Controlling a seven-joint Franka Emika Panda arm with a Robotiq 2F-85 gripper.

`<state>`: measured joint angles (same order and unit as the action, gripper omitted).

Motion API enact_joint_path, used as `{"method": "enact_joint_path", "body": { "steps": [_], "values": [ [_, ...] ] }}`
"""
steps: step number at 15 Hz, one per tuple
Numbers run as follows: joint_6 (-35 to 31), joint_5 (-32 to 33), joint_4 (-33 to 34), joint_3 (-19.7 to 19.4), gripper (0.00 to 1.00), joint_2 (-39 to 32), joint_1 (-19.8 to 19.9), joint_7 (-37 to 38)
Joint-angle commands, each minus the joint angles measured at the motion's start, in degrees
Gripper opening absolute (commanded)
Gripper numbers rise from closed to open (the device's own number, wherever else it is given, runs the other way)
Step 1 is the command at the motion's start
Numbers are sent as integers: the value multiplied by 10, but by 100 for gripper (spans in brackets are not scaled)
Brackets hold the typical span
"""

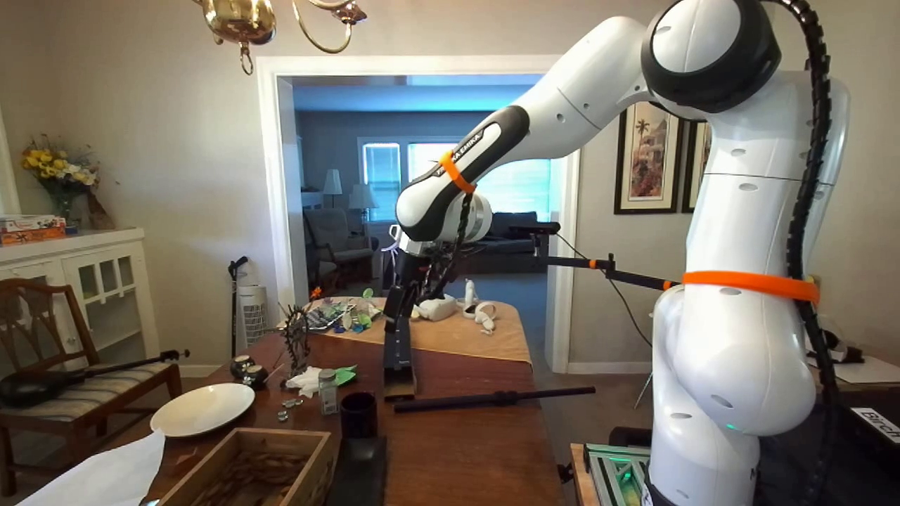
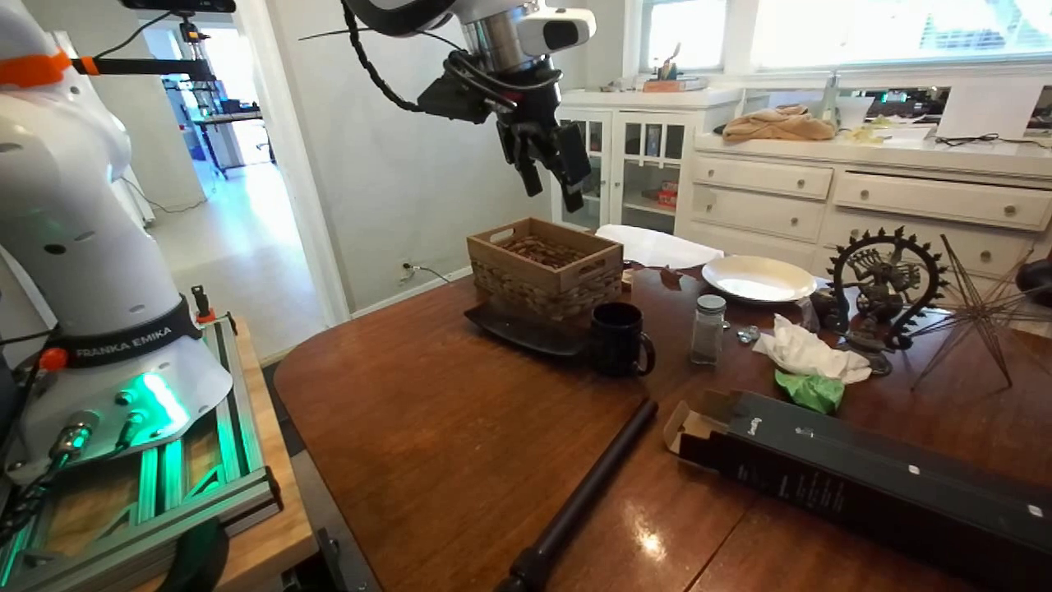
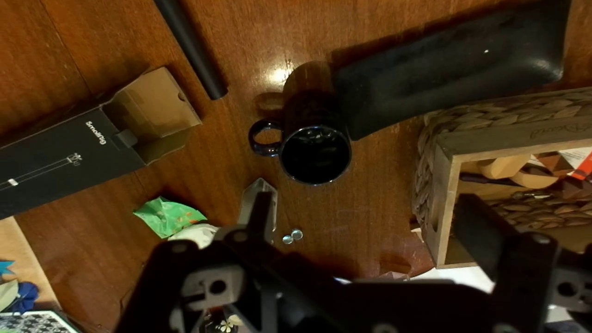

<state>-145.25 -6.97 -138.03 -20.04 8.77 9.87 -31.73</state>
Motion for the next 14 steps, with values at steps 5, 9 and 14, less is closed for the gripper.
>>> {"method": "enact_joint_path", "body": {
  "steps": [5, 9, 14],
  "values": [
    [0, 9, 61, -5, 100, -101, 44, 5],
    [16, 32, 85, 8, 100, -130, 65, -27],
    [16, 82, 58, 13, 100, -121, 74, -15]
  ]
}}
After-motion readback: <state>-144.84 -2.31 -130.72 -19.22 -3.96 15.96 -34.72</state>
